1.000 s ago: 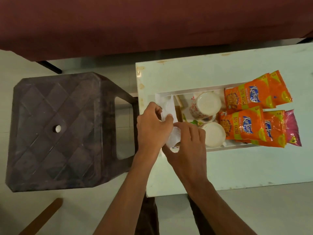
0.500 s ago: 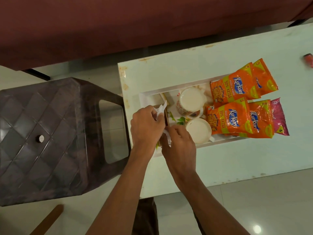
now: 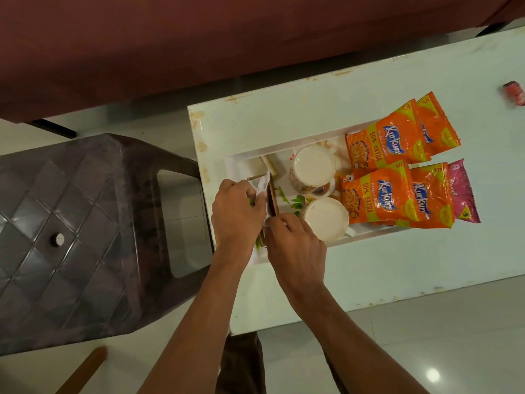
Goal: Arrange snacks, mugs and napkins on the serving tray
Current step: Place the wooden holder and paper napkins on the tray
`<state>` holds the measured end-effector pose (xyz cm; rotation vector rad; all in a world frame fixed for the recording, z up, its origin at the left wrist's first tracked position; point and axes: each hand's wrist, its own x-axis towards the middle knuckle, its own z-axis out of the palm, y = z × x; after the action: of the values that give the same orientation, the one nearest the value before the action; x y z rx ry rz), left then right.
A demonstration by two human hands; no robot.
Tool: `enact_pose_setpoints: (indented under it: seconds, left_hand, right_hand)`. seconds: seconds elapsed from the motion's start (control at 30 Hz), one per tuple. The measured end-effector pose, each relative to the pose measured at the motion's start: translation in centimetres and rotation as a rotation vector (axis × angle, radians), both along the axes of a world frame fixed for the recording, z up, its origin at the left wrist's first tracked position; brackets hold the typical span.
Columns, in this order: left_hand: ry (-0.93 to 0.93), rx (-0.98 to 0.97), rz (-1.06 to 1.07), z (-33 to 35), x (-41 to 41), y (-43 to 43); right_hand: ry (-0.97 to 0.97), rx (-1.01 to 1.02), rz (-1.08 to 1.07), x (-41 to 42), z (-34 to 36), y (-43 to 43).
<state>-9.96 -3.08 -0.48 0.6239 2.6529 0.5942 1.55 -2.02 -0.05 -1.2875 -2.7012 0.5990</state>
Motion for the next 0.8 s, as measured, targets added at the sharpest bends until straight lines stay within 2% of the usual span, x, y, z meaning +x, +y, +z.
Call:
enact_pose_setpoints:
  seconds: [0.2, 0.37, 0.47, 0.67, 0.73, 0.8]
  left_hand:
    - [-0.041, 0.016, 0.012, -0.4, 0.1, -0.2]
    - [-0.109, 0.152, 0.178, -0.3, 0.9, -1.5]
    - [-0.081, 0.175, 0.193, 0.0, 1.3, -4.0]
    - [0.003, 0.130, 0.261, 0.8, 2.2, -12.2]
    - [-0.009, 0.096, 0.317, 0.6, 3.1, -14.3]
    - [-0.045, 0.091, 0.374, 0.3, 3.8, -15.4]
  right_hand:
    - [0.035, 0.016, 0.014, 0.2, -0.3, -0.1]
    - [0.128, 0.031, -0.023, 0.8, 1.1, 0.3]
    - [0.201, 0.024, -0.036, 2.5, 3.0, 0.9]
    - [0.409, -0.232, 0.067, 8.1, 6.7, 3.3]
    - [0.455, -0.312, 0.039, 10.4, 8.0, 5.9]
    - [0.466, -0.293, -0.043, 12.9, 9.3, 9.6]
